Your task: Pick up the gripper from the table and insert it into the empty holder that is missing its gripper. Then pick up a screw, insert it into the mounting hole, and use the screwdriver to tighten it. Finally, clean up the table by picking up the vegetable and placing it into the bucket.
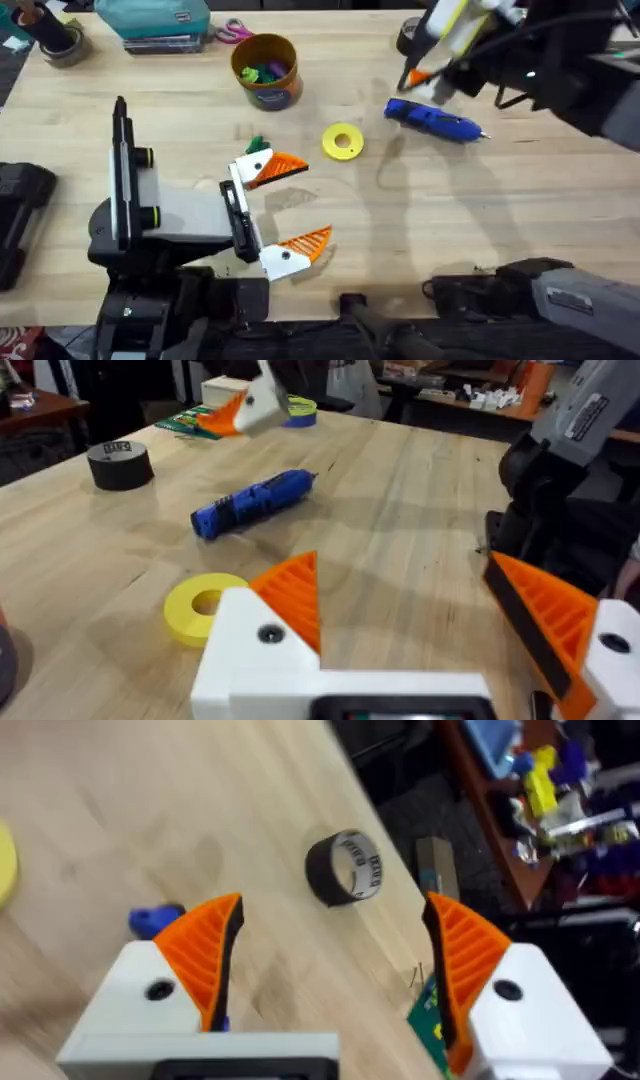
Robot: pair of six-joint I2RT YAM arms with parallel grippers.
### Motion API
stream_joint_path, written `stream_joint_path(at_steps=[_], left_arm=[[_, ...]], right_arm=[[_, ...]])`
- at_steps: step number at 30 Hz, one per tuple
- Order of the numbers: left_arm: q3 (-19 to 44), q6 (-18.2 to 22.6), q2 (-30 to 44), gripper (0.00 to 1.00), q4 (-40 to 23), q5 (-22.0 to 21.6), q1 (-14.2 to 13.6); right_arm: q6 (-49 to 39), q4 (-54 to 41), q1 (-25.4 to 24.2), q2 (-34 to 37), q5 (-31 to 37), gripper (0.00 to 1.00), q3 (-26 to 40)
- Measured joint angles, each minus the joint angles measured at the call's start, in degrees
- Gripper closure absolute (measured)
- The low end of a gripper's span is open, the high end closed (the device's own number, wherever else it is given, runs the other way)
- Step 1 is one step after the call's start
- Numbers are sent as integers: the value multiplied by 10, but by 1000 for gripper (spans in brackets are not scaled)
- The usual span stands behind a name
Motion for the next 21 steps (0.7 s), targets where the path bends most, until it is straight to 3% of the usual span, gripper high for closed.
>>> stream_joint_path(at_steps=[3,4,6,9,13,18,21], left_arm=[[0,0,0,15,5,-3,0],[-4,-21,0,16,57,-27,0],[-2,-42,0,16,99,-51,6],[15,-61,0,18,76,-80,23],[95,-58,24,17,-51,-118,56],[250,13,114,17,-280,-181,95],[338,61,179,17,-382,-230,102]], right_arm=[[74,5,0,-39,0,5,0],[142,1,0,-76,0,5,0],[195,1,0,-101,0,5,0],[271,0,0,-131,0,5,0],[379,-11,0,-169,0,5,0],[466,-70,0,-236,0,5,0],[491,-125,-4,-281,-1,5,0]])
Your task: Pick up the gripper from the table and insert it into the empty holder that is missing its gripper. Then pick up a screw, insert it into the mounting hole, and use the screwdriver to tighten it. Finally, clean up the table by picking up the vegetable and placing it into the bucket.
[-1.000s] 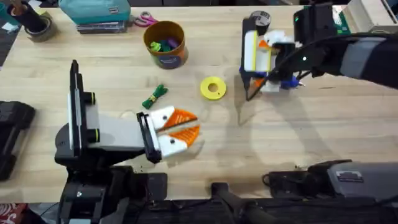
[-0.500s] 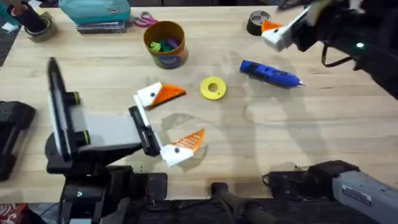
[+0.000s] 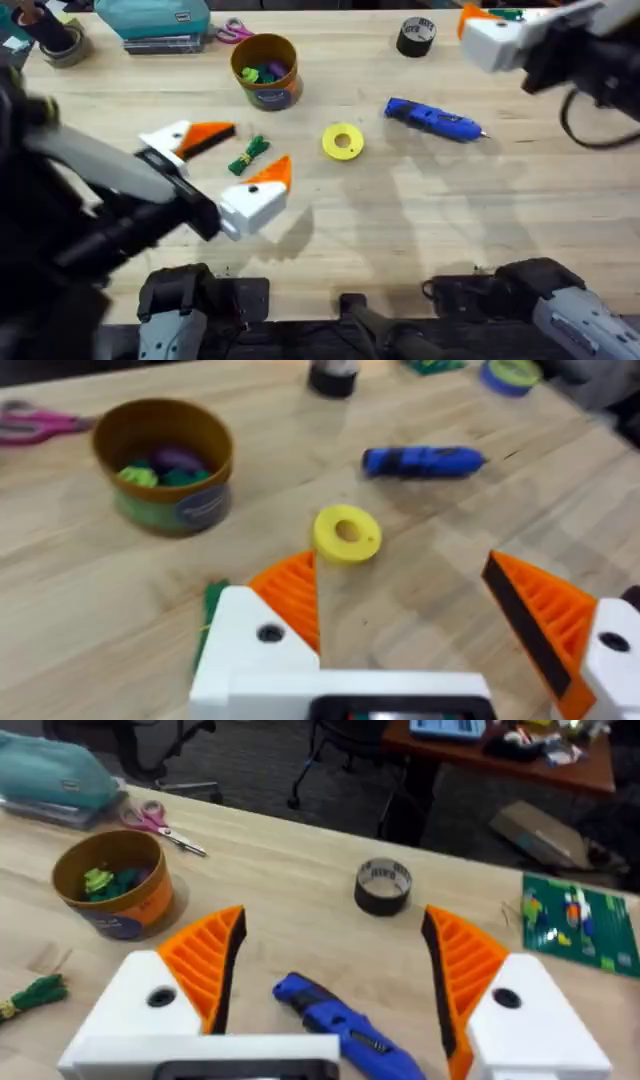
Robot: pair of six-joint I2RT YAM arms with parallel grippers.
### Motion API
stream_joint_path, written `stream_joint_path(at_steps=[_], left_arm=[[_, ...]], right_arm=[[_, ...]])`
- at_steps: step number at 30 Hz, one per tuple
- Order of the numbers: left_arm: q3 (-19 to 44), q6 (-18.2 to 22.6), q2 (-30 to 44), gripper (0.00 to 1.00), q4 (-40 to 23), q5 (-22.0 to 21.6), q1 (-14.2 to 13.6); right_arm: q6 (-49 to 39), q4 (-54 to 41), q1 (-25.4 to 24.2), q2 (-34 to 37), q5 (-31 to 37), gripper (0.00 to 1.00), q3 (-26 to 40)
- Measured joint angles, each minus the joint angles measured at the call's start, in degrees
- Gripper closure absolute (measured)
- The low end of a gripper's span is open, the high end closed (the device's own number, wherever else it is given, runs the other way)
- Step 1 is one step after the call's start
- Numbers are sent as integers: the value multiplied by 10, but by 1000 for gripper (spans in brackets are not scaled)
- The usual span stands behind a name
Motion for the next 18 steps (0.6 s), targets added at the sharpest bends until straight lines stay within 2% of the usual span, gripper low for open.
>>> stream_joint_path(at_steps=[4,9,17,18], left_arm=[[104,45,88,16,-84,-72,0],[189,67,182,15,-150,-154,0],[208,76,282,15,-161,-261,0],[208,77,311,15,-160,-284,0]], right_arm=[[40,-60,-23,-39,-1,6,0],[65,-148,-49,-44,-1,5,0],[58,-219,-55,-40,-1,5,0],[52,-224,-55,-32,-1,5,0]])
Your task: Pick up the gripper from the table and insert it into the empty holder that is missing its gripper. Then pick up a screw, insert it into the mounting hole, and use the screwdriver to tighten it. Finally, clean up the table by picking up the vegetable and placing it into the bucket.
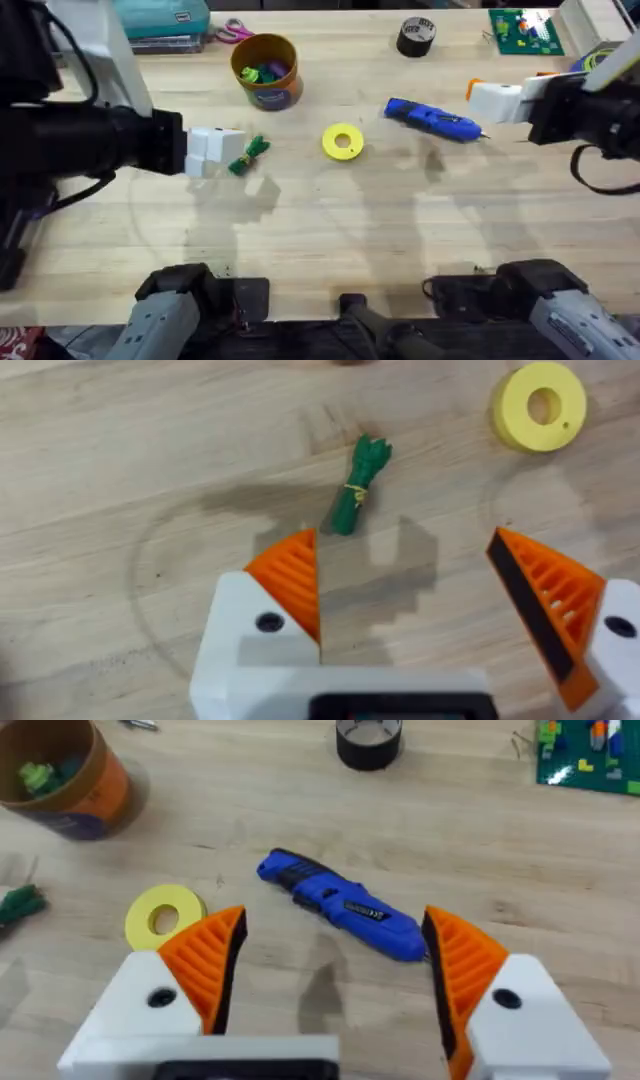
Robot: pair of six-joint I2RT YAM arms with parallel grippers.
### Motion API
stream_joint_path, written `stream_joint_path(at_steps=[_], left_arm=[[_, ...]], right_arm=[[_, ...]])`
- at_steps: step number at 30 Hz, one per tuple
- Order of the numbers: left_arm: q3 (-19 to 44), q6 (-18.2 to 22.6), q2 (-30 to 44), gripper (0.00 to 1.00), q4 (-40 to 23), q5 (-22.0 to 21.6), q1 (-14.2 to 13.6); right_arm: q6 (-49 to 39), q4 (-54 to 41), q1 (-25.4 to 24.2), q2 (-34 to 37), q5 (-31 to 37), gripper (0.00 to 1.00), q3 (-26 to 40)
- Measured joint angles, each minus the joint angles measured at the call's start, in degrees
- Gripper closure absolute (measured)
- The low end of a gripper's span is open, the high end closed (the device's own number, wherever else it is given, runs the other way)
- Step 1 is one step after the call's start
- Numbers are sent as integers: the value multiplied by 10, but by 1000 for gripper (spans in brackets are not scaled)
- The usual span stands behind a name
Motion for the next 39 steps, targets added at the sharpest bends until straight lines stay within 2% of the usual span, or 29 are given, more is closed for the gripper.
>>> stream_joint_path(at_steps=[4,8,10,12,18,19,23,24,29,34,37,39], left_arm=[[0,1,24,15,1,-14,0],[0,25,49,15,-10,-21,0],[0,35,70,15,-17,-32,-9],[0,41,93,15,-18,-53,-31],[0,47,170,16,-24,-110,-122],[0,49,221,15,0,-131,-146],[0,51,297,15,53,-155,-150],[0,67,341,15,89,-171,-149],[0,103,393,15,123,-181,-149],[0,115,428,8,155,-183,-149],[5,118,434,78,154,-180,-149],[5,119,435,203,151,-178,-149]], right_arm=[[-4,0,0,23,0,5,0],[-6,0,0,34,0,5,0],[-6,1,0,34,0,5,0],[-6,0,0,34,0,6,0],[-7,0,0,34,0,5,0],[-8,1,0,34,0,5,0],[-8,3,0,34,0,5,0],[-8,4,0,34,0,5,0],[-8,4,0,34,0,5,0],[-8,4,0,34,0,5,0],[-8,4,0,35,0,5,0],[-8,5,0,38,0,5,0]])
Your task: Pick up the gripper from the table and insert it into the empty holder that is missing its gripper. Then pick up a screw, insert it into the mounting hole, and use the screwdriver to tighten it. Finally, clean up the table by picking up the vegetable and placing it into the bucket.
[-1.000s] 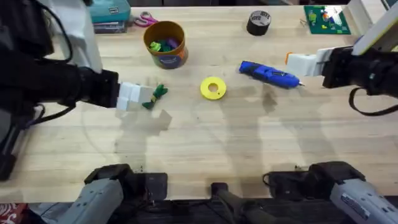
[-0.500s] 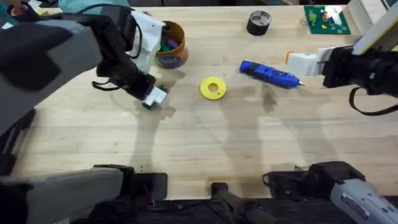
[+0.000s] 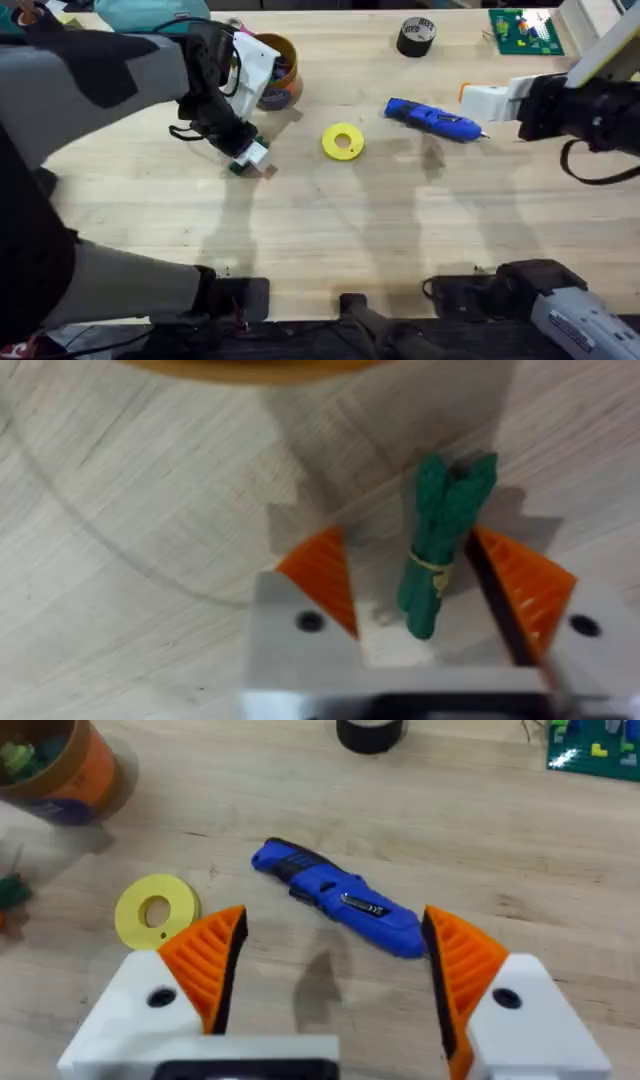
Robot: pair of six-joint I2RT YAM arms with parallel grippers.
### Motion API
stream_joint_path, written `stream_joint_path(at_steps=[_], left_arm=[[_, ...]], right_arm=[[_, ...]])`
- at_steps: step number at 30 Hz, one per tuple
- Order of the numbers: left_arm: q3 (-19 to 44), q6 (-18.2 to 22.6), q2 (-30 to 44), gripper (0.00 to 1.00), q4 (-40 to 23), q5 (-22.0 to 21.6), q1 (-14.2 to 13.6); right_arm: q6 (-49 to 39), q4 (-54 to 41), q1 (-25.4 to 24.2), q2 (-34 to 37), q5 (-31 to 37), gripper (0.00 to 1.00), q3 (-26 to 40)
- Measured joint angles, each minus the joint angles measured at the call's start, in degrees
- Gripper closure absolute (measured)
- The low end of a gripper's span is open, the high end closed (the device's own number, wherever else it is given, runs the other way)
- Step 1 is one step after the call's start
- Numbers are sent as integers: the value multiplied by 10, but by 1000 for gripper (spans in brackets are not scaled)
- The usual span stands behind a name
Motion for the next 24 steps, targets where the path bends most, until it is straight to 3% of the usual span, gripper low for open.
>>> stream_joint_path(at_steps=[1,3,4,12,16,24], left_arm=[[0,3,1,628,-2,1,0],[0,4,2,930,1,-1,0],[0,5,2,971,1,-2,0],[1,0,2,978,-2,-4,0],[15,-16,-8,978,-39,-5,0],[101,-51,-123,978,-118,-5,0]], right_arm=[[0,1,0,12,0,5,0],[0,1,0,22,0,5,0],[0,2,0,26,0,5,0],[0,10,0,35,0,6,0],[-2,10,0,35,0,4,0],[-2,13,0,35,0,5,0]])
